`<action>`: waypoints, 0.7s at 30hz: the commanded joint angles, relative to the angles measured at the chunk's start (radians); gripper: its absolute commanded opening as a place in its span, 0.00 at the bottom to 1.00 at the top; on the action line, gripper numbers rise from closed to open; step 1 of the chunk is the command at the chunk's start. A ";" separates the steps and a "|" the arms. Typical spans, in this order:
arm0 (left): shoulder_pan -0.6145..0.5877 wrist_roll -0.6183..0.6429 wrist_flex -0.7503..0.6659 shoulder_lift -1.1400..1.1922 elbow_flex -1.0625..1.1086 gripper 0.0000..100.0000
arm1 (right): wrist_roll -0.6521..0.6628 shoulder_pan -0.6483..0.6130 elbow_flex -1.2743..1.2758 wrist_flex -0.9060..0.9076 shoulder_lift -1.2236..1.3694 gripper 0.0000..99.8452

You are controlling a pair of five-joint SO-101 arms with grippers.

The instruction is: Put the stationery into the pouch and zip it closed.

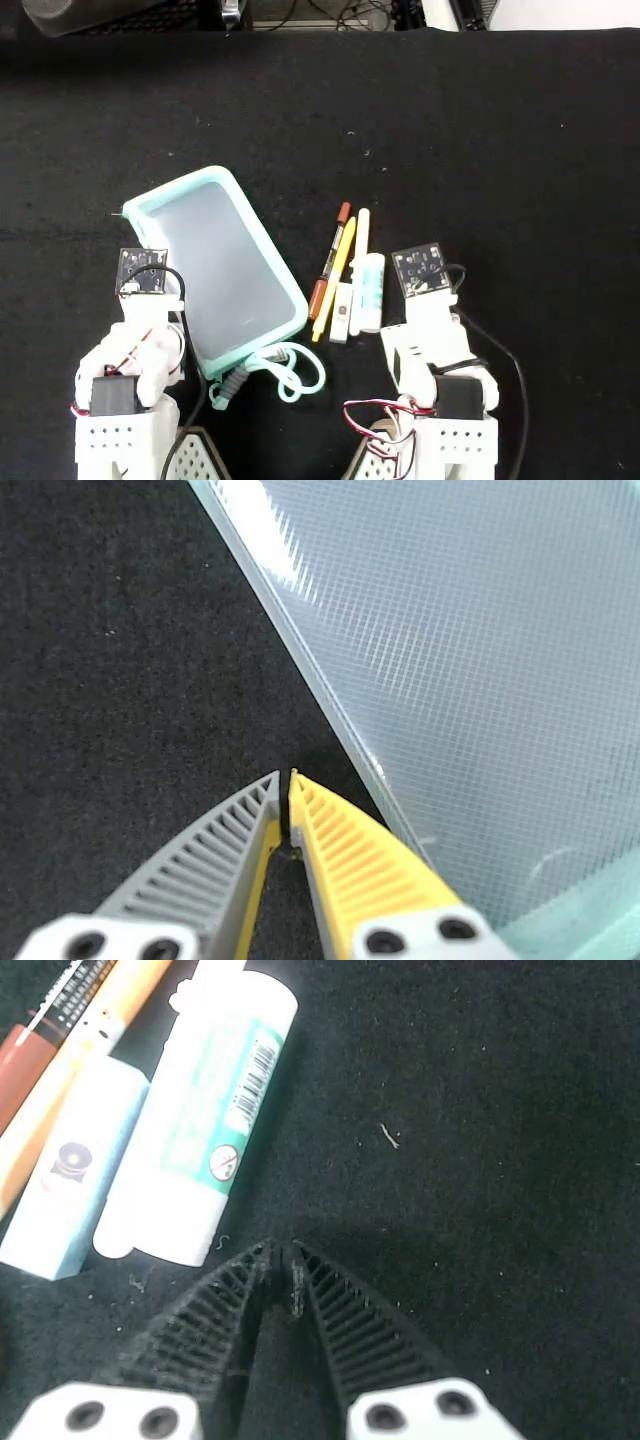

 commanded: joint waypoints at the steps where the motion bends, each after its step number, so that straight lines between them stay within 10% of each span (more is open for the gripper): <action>1: 0.012 0.005 0.002 -0.003 0.013 0.03 | -0.002 0.006 0.002 0.002 -0.068 0.01; 21: 0.012 0.005 0.002 -0.003 0.013 0.03 | -0.006 0.005 0.002 0.002 -0.068 0.01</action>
